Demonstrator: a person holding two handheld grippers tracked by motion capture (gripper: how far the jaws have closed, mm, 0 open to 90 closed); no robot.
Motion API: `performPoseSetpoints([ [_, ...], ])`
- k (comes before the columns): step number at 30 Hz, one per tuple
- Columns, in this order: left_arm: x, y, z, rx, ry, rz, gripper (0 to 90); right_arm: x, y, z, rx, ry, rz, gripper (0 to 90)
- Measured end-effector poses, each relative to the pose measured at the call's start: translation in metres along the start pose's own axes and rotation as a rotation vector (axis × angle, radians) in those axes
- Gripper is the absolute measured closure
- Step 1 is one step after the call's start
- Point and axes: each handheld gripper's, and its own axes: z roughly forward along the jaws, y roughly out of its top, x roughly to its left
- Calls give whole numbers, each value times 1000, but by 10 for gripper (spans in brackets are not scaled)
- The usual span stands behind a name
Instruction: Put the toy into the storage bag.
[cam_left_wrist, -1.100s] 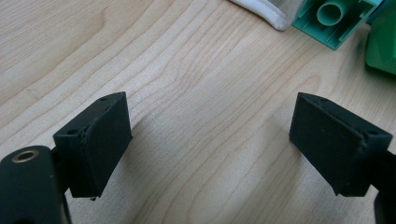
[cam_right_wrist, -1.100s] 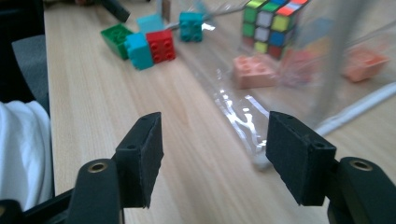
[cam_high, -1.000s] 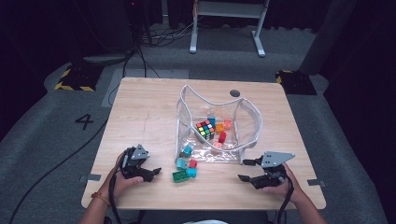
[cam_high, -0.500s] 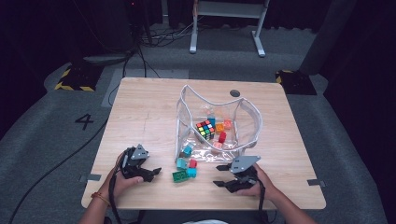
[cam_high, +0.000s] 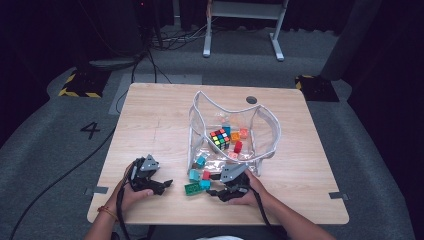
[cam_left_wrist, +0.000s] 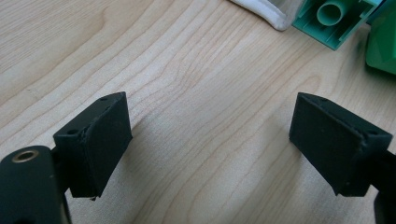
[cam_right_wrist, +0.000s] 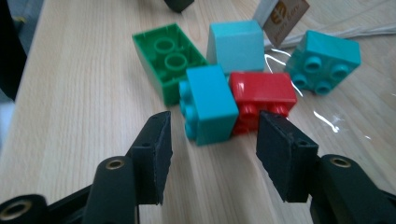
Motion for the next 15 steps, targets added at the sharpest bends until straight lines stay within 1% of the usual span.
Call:
performPoseSetpoints([
  [1, 0, 0, 0, 0, 1, 2, 130, 0, 1, 2, -4, 6, 10, 473],
  [2, 0, 0, 0, 1, -1, 0, 130, -1, 1, 4, -20, 4, -5, 479],
  [3, 0, 0, 0, 1, -2, -2, 130, -1, 1, 5, -11, -10, 4, 484],
  [4, 0, 0, 0, 1, -2, -2, 130, -1, 1, 5, -11, -10, 4, 484],
  [5, 0, 0, 0, 0, 1, 2, 130, 0, 2, 6, 2, 7, 7, 531],
  [6, 0, 0, 0, -1, 0, -3, 130, 1, 2, 7, 5, -7, 3, 540],
  [7, 0, 0, 0, -1, 1, 0, 130, 0, 2, 7, 11, -7, -9, 557],
  [8, 0, 0, 0, 0, 1, 2, 130, 0, 2, 7, 0, 8, -17, 581],
  [9, 0, 0, 0, -1, 0, -4, 130, 1, 2, 7, 9, 10, -4, 591],
  [10, 0, 0, 0, -1, 0, -4, 130, 1, 2, 7, 9, 10, -4, 591],
  [11, 0, 0, 0, -1, 1, 0, 130, 2, 2, 8, 9, -8, -17, 646],
  [12, 0, 0, 0, -1, 1, 0, 130, 2, 1, 7, 0, -8, -1, 648],
  [13, 0, 0, 0, 0, 1, 2, 130, 1, 1, 7, 0, -5, -15, 650],
  [15, 0, 0, 0, 0, -1, 0, 130, 1, 0, 6, 4, -9, -16, 650],
])
